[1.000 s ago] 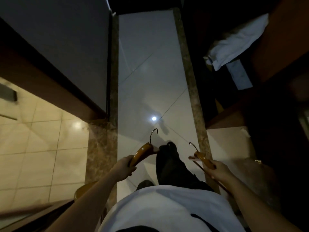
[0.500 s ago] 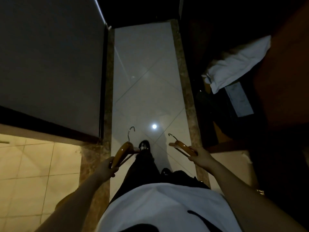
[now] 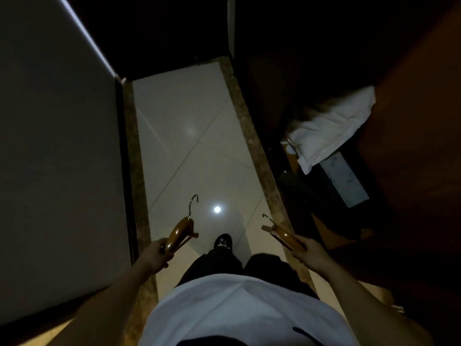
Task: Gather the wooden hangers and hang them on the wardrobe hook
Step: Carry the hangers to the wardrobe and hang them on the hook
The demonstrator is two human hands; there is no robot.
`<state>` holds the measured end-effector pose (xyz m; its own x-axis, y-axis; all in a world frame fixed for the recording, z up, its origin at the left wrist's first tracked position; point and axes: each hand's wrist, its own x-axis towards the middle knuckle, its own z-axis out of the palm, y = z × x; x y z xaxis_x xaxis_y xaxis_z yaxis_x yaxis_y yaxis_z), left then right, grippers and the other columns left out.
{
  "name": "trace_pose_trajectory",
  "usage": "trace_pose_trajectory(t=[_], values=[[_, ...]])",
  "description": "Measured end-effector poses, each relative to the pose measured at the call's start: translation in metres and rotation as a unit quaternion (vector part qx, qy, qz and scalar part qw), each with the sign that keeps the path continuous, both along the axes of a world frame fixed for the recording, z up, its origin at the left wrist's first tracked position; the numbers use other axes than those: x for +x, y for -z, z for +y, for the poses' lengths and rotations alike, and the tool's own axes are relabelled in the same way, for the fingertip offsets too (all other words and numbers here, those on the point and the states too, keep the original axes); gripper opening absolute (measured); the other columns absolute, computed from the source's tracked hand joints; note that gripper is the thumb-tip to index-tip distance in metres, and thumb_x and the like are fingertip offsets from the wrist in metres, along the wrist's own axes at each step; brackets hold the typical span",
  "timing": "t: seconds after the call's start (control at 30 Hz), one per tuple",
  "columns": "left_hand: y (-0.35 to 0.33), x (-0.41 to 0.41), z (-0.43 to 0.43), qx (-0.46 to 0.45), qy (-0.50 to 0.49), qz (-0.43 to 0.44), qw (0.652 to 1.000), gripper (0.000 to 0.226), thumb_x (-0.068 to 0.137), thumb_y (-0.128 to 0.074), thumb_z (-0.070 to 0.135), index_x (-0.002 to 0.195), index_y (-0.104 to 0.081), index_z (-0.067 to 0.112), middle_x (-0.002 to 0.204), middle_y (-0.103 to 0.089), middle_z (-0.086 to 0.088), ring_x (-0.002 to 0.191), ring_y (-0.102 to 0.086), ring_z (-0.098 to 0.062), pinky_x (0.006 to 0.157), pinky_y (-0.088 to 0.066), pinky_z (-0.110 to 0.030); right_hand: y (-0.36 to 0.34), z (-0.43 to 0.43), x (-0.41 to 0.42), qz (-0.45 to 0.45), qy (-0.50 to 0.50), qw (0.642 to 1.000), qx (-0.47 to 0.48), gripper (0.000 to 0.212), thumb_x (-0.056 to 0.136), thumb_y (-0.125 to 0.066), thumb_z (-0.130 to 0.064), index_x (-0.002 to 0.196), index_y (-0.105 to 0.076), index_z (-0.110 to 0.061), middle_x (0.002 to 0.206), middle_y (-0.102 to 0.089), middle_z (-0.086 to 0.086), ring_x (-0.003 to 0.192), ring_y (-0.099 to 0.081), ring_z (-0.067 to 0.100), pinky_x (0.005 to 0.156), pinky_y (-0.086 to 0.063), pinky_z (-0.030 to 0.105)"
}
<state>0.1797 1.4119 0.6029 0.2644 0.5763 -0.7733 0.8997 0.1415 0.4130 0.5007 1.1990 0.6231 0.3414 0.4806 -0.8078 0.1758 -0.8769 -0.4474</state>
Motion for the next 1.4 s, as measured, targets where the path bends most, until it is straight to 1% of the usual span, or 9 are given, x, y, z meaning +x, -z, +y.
trace_pose_trajectory(t=[0.17,0.3,0.43,0.57,0.67,0.87,0.97,1.13,1.4], values=[[-0.009,0.08,0.066,0.018,0.097,-0.019,0.995,0.035,0.091,-0.052,0.005,0.126,-0.048,0.006,0.096,-0.059,-0.016,0.073,-0.059,-0.022,0.065,-0.049,-0.028,0.004,0.008,0.03,-0.005,0.089,0.996,-0.015,0.03,0.089,-0.056,-0.009,0.117,-0.06,-0.017,0.104,-0.067,0.015,0.1,-0.062,0.029,0.094,-0.05,0.044],[-0.013,0.154,0.1,0.013,0.164,-0.041,0.986,0.031,0.09,-0.052,0.005,0.121,-0.052,0.006,0.088,-0.06,-0.013,0.068,-0.057,-0.019,0.062,-0.048,-0.025,0.0,0.023,0.055,-0.01,0.173,0.985,-0.018,0.029,0.09,-0.054,-0.011,0.118,-0.057,-0.018,0.104,-0.063,0.008,0.106,-0.058,0.027,0.093,-0.047,0.04],[-0.019,0.233,0.121,-0.01,0.204,-0.065,0.977,0.024,0.089,-0.052,0.004,0.112,-0.055,0.012,0.08,-0.059,-0.006,0.063,-0.056,-0.015,0.056,-0.047,-0.019,0.002,0.041,0.086,-0.024,0.282,0.959,-0.013,0.009,0.093,-0.05,-0.014,0.093,-0.057,-0.02,0.083,-0.057,0.0,0.089,-0.058,0.021,0.088,-0.047,0.039],[-0.032,0.31,0.137,-0.017,0.266,-0.084,0.96,0.02,0.088,-0.054,0.006,0.104,-0.054,0.018,0.077,-0.059,-0.001,0.06,-0.057,-0.012,0.053,-0.044,-0.014,0.007,0.061,0.137,-0.065,0.332,0.941,0.004,0.021,0.093,-0.046,-0.005,0.111,-0.057,0.0,0.078,-0.052,0.001,0.085,-0.056,0.022,0.082,-0.041,0.036],[-0.044,0.361,0.149,-0.008,0.326,-0.084,0.941,0.022,0.089,-0.053,0.009,0.109,-0.056,0.015,0.085,-0.063,-0.007,0.064,-0.059,-0.016,0.059,-0.047,-0.019,0.0,0.072,0.18,-0.099,0.332,0.938,0.006,0.029,0.093,-0.048,-0.009,0.121,-0.054,-0.009,0.091,-0.058,0.004,0.102,-0.059,0.03,0.087,-0.044,0.04],[-0.071,0.456,0.162,0.046,0.419,-0.138,0.896,0.018,0.086,-0.06,0.019,0.1,-0.06,0.008,0.077,-0.062,-0.007,0.06,-0.058,-0.012,0.051,-0.043,-0.012,-0.037,0.085,0.253,-0.198,0.356,0.912,0.033,0.025,0.093,-0.048,-0.017,0.117,-0.056,-0.013,0.092,-0.057,0.007,0.09,-0.056,0.026,0.078,-0.042,0.033],[-0.088,0.498,0.172,0.092,0.484,-0.168,0.854,0.016,0.081,-0.067,0.026,0.093,-0.059,0.019,0.071,-0.059,0.006,0.058,-0.054,-0.002,0.06,-0.046,-0.02,-0.058,0.086,0.28,-0.248,0.368,0.896,0.029,0.023,0.091,-0.052,-0.026,0.114,-0.056,-0.021,0.099,-0.06,0.006,0.101,-0.058,0.031,0.087,-0.047,0.042],[-0.115,0.558,0.184,0.182,0.592,-0.162,0.768,0.04,0.073,-0.066,0.05,0.105,-0.056,0.03,0.093,-0.066,0.005,0.085,-0.063,-0.015,0.075,-0.053,-0.037,-0.087,0.086,0.306,-0.298,0.421,0.856,0.04,0.019,0.09,-0.057,-0.026,0.108,-0.056,-0.021,0.076,-0.051,-0.006,0.089,-0.055,0.023,0.08,-0.043,0.037],[-0.185,0.613,0.172,0.252,0.714,-0.272,0.594,0.016,0.084,-0.057,0.049,0.082,-0.05,0.036,0.063,-0.049,0.014,0.068,-0.056,-0.008,0.067,-0.044,-0.027,-0.154,0.093,0.316,-0.359,0.475,0.8,0.068,0.033,0.087,-0.061,-0.031,0.117,-0.059,-0.016,0.094,-0.055,-0.002,0.103,-0.056,0.026,0.09,-0.042,0.038]])
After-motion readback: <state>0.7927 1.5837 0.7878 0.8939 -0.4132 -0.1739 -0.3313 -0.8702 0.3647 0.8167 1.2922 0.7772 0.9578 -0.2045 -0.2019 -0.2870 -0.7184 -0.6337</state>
